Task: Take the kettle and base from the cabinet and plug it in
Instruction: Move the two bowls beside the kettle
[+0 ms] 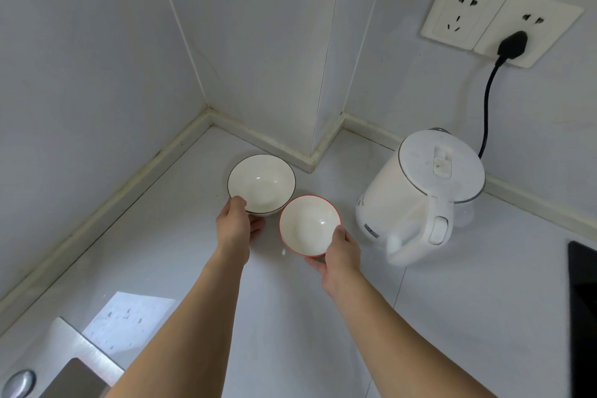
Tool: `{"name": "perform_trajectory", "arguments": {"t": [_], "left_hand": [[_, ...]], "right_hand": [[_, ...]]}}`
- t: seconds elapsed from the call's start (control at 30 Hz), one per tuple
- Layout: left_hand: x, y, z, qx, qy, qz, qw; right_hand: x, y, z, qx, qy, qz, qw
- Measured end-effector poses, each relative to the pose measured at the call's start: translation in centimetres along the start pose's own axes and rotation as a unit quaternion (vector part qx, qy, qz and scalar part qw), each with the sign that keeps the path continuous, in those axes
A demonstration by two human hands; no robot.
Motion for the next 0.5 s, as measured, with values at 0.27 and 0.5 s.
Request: {"name": "perform_trajectory", "arguments": {"t": [0.27,0.5], "left_hand": [[0.5,0.9,0.3,0.005,-0.018,0.038,0.999],[0.5,4.6,3.0,-0.069,-0.057,0.018,0.996]], "right_hand": [[0.4,0.6,0.4,0.017,0.072,-0.002,0.997],[1.6,3.6,3.8,0.024,0.134,0.032,0.99]]}}
Point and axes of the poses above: each hand's wrist, its own y-axis away from the middle knuckle, its own z-axis out of the back of the hand, x = y × z, the point moved 10 cm from there along -y, towards the middle knuckle, and after that the axes turned 10 degrees about -x, right-handed, at the moved point
